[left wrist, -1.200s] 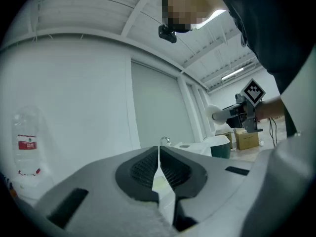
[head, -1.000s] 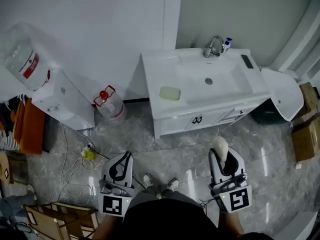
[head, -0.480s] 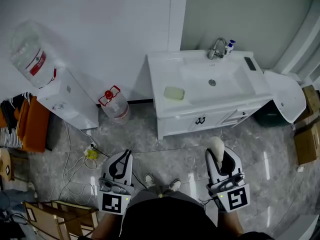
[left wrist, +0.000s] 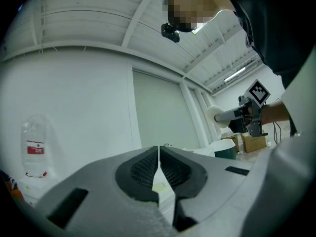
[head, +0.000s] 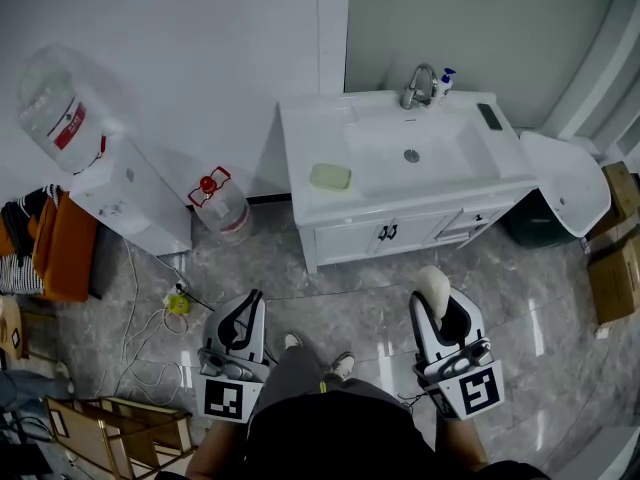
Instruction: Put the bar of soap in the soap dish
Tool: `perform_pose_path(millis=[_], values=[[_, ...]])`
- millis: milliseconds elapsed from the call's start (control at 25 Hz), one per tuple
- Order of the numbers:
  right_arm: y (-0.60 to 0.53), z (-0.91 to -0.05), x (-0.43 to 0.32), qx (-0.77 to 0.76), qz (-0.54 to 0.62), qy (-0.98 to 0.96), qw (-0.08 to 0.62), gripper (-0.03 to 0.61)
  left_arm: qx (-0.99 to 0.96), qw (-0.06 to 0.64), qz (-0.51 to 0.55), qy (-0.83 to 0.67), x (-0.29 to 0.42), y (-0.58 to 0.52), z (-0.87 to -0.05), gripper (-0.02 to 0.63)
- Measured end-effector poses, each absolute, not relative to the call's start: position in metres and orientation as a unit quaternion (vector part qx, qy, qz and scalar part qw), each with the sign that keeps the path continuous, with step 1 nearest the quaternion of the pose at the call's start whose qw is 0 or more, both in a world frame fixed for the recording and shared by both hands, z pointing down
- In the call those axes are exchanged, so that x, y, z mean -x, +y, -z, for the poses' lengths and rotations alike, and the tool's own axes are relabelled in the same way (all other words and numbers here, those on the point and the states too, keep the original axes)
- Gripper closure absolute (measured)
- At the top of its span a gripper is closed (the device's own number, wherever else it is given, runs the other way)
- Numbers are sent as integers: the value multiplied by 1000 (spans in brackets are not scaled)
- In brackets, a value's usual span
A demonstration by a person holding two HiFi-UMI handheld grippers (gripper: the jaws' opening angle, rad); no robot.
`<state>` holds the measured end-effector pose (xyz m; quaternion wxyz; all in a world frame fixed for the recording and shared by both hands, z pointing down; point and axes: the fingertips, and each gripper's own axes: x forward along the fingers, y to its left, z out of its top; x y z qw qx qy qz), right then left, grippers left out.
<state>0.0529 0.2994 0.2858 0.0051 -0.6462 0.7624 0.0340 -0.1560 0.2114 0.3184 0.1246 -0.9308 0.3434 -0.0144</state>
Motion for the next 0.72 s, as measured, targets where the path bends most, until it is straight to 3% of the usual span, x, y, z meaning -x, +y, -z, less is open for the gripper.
perform_pose_path(millis=[720], values=[[305,-317,-86,652,1,758,-21,456,926,124,-38,355,112,179,-314,584]])
